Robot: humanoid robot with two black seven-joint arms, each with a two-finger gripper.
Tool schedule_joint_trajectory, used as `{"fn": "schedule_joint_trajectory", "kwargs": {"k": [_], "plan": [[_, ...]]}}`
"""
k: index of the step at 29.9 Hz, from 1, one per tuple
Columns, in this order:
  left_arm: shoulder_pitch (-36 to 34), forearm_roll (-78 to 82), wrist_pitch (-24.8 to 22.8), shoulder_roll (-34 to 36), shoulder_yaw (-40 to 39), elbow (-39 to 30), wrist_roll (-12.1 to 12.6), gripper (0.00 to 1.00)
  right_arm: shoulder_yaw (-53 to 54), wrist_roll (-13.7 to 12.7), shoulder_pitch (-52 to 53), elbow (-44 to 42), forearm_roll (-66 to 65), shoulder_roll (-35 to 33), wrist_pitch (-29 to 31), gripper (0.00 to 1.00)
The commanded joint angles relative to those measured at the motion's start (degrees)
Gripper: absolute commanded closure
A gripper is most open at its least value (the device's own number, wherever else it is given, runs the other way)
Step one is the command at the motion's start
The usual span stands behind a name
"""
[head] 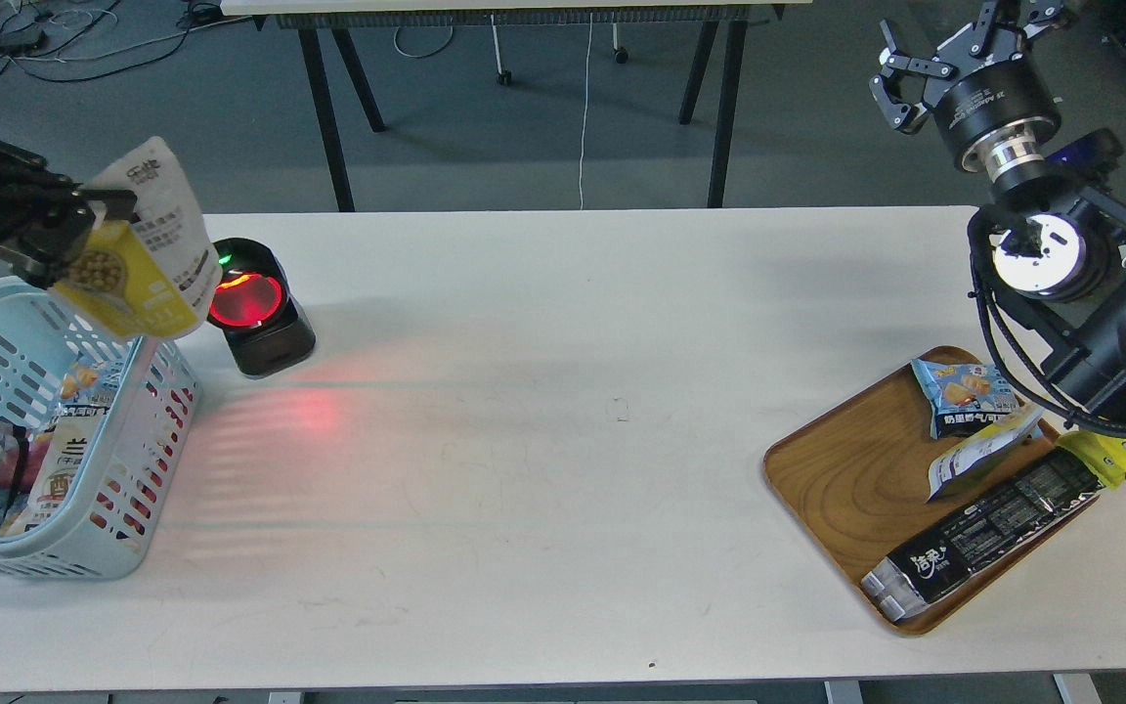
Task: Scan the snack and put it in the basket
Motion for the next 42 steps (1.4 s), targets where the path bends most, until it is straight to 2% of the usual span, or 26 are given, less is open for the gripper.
{"fn": "schedule_joint_trajectory", "kwargs": {"k": [1,7,15,18,21,24,26,30,33,35,38,42], "plan": [[0.02,-0.53,0.0,3.17,2.08,1.93,-0.02,1.0,0.02,-0.01,0.25,0.04,0.0,1.66,-0.12,0.03],[0.02,-0.53,0.84,3.43,5.06,6.15,-0.02,1.0,-0.07,-0.01,0.43,0.22,0.09,1.66,-0.04,0.03],[0.1,-0.53,5.06,2.56,11.74,9.5,-0.02,1.0,0.02,-0.01,0.52,0.4,0.09,1.05,0.14,0.03],[0.1,-0.62,5.59,2.47,12.28,9.41,-0.02,0.88,0.02,-0.01,0.52,0.4,0.09,1.05,0.31,0.03],[-0.07,-1.23,5.41,2.56,12.1,9.06,-0.02,0.7,0.02,-0.01,0.52,0.31,0.09,1.05,0.32,0.03],[-0.07,-2.64,5.59,2.47,11.84,9.15,-0.02,0.67,0.02,-0.01,0.52,0.4,0.0,0.96,0.4,0.03],[-0.68,-4.91,5.59,2.21,11.49,9.06,-0.02,0.55,0.02,-0.01,0.52,0.4,0.09,0.87,0.4,0.03],[-1.48,-21.48,5.5,-0.42,8.07,9.76,-0.02,0.24,0.02,-0.01,0.52,0.05,0.09,0.78,0.14,0.03],[-1.57,-41.24,5.5,-4.46,6.04,12.56,-0.02,0.08,0.98,-0.01,0.61,0.22,0.09,0.26,0.75,0.01],[-1.48,-52.76,5.59,-8.23,5.51,15.37,-0.02,0.01,3.17,-0.01,0.52,0.22,0.09,-0.36,0.67,0.01],[-1.65,-63.26,4.98,-14.83,5.51,20.12,-0.02,0.0,6.78,-0.01,0.17,0.22,0.09,-0.71,0.67,0.01],[-1.65,-66.97,5.41,-23.17,3.76,26.0,-0.02,0.0,7.84,-0.01,0.25,0.22,0.09,-2.56,1.02,0.01]]}}
